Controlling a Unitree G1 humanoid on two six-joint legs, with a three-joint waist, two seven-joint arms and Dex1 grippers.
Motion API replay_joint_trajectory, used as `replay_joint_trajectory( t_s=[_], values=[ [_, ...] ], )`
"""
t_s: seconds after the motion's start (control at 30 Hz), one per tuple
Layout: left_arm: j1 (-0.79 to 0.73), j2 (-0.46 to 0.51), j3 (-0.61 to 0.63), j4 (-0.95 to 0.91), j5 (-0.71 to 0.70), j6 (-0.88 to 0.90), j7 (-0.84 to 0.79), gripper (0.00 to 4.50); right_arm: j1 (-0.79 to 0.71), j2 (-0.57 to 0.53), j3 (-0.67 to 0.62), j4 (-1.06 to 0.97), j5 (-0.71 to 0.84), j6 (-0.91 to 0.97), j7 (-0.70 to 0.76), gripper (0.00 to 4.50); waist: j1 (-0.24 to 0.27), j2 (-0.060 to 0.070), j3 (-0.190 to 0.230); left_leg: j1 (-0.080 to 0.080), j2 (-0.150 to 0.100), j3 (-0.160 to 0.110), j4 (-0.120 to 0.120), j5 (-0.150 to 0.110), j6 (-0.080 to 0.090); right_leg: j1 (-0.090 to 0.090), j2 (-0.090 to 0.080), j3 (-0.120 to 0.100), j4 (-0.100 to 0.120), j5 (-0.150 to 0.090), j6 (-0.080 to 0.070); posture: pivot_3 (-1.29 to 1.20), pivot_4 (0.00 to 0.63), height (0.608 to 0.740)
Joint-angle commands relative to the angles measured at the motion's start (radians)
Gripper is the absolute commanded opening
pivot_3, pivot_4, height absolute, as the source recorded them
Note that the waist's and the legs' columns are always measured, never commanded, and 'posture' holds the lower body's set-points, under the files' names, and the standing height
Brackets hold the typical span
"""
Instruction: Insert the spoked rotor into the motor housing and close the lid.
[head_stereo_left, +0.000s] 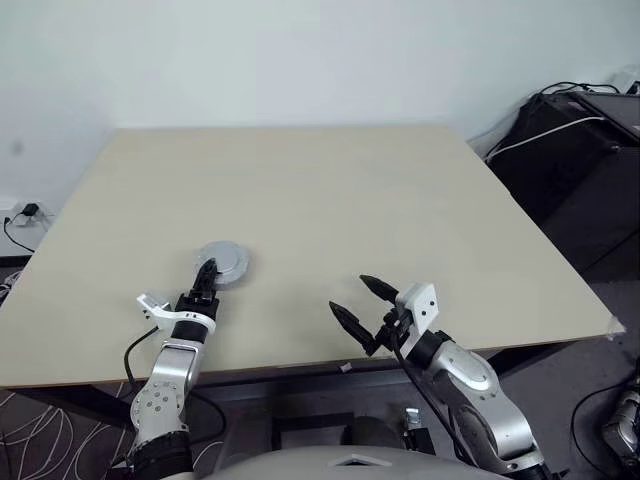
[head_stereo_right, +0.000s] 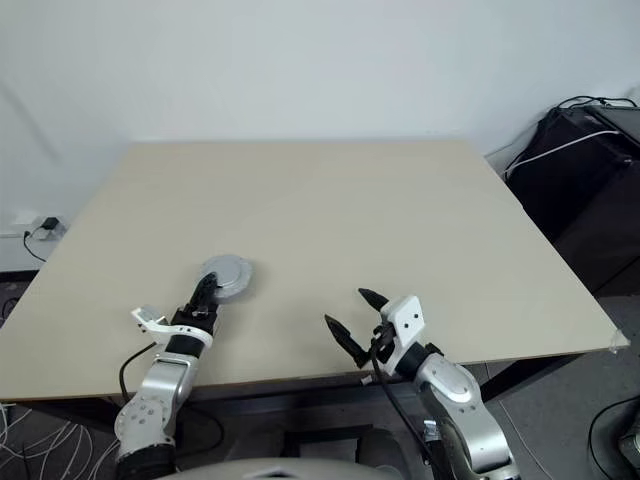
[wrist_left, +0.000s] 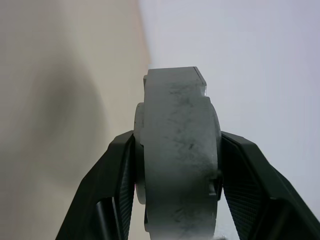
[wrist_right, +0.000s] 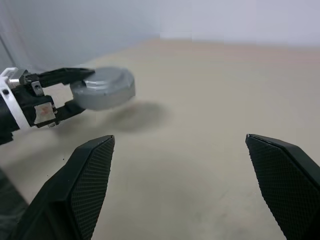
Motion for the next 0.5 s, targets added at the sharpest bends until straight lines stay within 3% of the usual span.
replay_joint_trajectory(
  t_s=[0.03,0.5],
  values=[
    [-0.095,0.016,0.03,0.058,0.032,-0.042,-0.021,2.12,0.009,0.001,-0.011,0.018,-0.03,-0.084,0.017,4.5,0.0,-0.001,0.0,0.0,0.0,0.0,0.0,0.0,0.0,0.0,0.0,0.0,0.0,0.0,-0.001,0.0,0.0,0.74],
    [-0.425,0.081,0.089,0.462,0.234,-0.11,-0.053,2.12,0.024,0.019,-0.032,0.11,-0.037,-0.123,0.03,4.5,0.002,-0.003,0.0,0.0,0.0,0.0,0.003,0.0,0.001,0.002,0.0,-0.001,0.0,0.004,0.003,0.0,0.0,0.74]
  ],
)
